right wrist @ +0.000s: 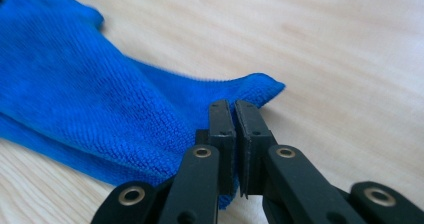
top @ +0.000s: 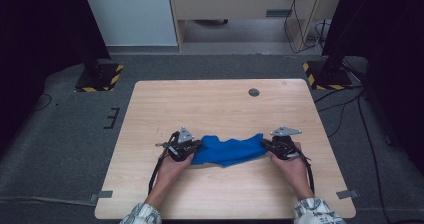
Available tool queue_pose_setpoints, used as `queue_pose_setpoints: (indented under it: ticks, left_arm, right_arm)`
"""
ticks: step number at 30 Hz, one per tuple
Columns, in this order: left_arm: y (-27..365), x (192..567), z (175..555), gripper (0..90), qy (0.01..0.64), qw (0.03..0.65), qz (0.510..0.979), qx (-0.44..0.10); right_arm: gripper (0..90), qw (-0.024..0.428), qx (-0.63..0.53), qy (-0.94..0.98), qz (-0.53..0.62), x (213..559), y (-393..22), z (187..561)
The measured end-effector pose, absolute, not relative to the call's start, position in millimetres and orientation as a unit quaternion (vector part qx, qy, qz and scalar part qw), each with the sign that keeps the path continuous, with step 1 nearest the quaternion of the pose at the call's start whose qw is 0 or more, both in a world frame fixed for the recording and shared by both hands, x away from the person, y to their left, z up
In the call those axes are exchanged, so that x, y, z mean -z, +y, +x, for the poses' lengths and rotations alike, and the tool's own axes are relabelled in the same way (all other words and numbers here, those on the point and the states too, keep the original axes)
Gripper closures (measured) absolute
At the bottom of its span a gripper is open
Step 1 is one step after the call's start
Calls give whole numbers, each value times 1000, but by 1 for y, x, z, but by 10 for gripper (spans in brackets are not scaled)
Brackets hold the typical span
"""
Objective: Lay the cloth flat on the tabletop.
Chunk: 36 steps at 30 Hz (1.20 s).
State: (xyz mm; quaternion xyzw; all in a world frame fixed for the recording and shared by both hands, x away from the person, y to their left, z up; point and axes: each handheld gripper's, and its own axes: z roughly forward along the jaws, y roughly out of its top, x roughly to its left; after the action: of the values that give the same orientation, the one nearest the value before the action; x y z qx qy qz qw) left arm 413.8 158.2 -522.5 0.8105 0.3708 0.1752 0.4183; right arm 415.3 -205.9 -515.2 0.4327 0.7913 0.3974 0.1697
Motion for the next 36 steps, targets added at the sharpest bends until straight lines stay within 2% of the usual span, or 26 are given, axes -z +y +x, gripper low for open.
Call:
queue_pose_setpoints:
  ticks: [6, 12, 19, 29, 36]
  left_arm:
    - [161, 506, 405, 840, 369, 408, 804, -225]
    - [165, 502, 402, 839, 374, 407, 802, -227]
    - [180, 484, 388, 807, 380, 421, 784, -253]
    - [194, 480, 388, 804, 383, 445, 771, -248]
    - [194, 476, 388, 840, 383, 454, 763, -254]
  right_arm:
    - [883, 194, -427, 777, 420, 500, -210, 411]
    - [886, 220, -419, 768, 430, 496, -211, 410]
    - [885, 213, -423, 786, 398, 495, -198, 405]
    - [881, 196, -441, 799, 360, 495, -179, 401]
    - [881, 194, -444, 799, 356, 494, -179, 400]
